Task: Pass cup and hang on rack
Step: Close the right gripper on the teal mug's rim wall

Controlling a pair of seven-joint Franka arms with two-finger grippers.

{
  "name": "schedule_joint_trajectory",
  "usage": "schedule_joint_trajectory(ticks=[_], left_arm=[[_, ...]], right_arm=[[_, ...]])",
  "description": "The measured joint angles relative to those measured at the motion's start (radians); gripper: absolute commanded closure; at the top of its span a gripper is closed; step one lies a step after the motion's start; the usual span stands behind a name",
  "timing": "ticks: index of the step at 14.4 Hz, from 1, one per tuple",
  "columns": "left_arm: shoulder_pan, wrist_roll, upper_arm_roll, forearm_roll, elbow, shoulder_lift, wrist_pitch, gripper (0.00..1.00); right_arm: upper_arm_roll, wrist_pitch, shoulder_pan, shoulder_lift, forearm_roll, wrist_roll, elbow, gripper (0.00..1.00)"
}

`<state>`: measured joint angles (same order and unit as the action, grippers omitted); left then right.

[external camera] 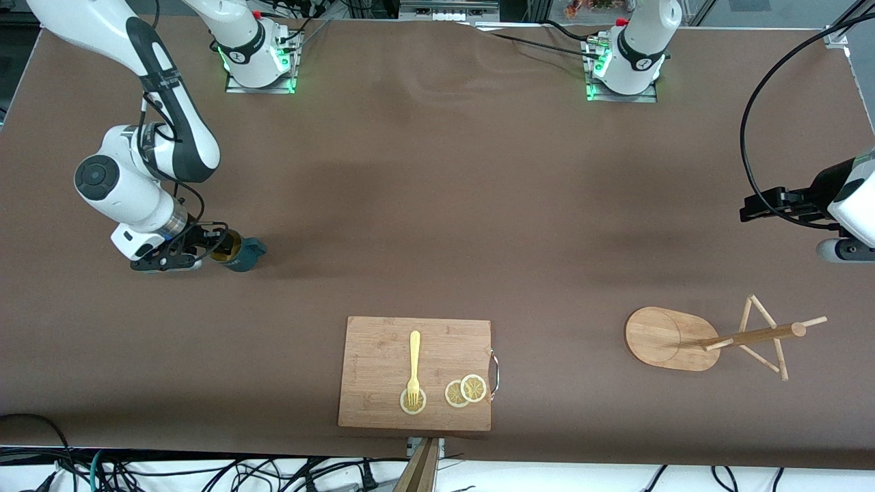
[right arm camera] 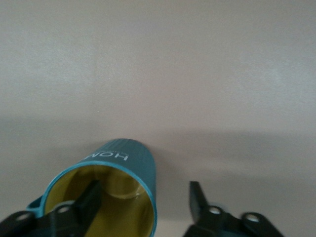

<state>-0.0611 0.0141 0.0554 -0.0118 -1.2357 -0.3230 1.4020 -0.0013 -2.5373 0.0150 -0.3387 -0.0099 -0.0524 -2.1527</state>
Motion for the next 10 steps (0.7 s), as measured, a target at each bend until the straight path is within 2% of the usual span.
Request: schedule_joint_trajectory(ticks=[1, 2, 10], left_arm=[[0.0, 0.0, 0.0, 0.0, 0.0, 0.0, 0.0, 0.0], [0.0, 0.0, 0.0, 0.0, 0.0, 0.0, 0.0, 0.0], [0.0, 0.0, 0.0, 0.0, 0.0, 0.0, 0.0, 0.0]], right_arm=[[0.0, -0.003, 0.0, -0.005, 0.0, 0.0, 0.0, 0.97], [0.0, -0.003, 0.0, -0.008, 0.0, -0.002, 0.0, 0.99], [0.0, 0.011, 0.0, -0.007, -0.003, -0.018, 0.026, 1.0]])
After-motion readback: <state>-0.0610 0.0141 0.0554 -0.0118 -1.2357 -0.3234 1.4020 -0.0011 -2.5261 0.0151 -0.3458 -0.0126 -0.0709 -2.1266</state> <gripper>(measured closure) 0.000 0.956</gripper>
